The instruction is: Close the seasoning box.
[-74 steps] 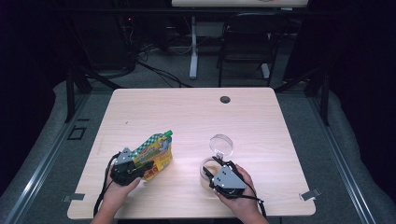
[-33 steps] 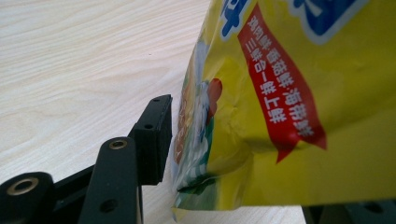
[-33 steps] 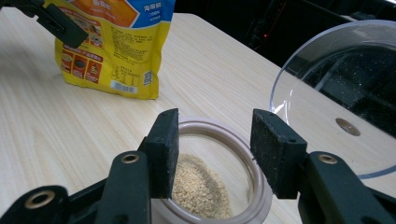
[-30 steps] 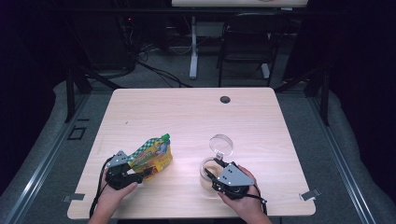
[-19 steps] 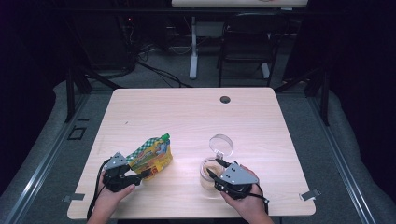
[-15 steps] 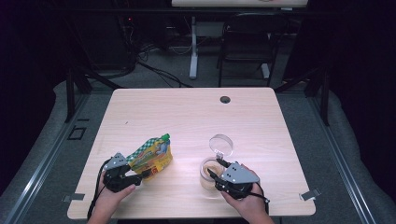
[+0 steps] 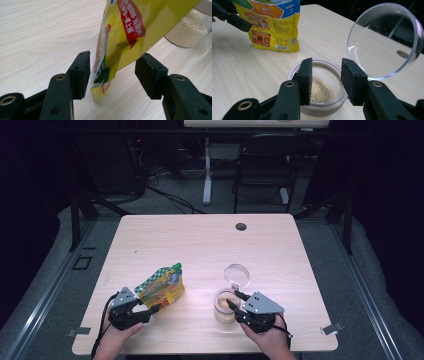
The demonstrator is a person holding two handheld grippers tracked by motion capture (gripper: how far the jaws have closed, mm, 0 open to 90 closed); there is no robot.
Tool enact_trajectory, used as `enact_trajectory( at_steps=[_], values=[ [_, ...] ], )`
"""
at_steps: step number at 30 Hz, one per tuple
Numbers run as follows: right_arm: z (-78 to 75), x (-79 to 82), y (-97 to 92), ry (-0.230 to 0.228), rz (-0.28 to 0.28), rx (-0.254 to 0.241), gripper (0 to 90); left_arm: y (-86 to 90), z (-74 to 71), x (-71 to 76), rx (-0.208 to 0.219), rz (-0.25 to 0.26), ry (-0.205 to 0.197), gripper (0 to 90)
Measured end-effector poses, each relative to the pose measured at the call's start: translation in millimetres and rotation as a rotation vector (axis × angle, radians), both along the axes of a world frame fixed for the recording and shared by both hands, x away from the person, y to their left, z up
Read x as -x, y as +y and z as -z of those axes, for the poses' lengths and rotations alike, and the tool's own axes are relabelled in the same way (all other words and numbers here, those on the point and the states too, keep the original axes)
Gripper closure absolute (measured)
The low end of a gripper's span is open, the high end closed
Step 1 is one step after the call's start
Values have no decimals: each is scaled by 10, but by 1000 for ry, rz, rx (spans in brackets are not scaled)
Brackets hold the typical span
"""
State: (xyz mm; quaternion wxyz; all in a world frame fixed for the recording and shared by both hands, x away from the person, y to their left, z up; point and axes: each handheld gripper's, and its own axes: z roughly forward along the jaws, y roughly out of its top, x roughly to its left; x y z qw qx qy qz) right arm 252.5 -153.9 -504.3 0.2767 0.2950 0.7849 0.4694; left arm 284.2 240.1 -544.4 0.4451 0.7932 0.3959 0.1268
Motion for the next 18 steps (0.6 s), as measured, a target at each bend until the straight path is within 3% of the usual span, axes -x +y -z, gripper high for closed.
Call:
enact_trajectory(
  at_steps=[11, 18],
  values=[
    [-57, -11, -127, 24, 29, -19, 671, -21, -18, 22, -4, 27, -5, 470],
    [-99, -34, -253, 56, 64, -54, 701, 17, -45, 21, 13, 2, -12, 499]
  ],
)
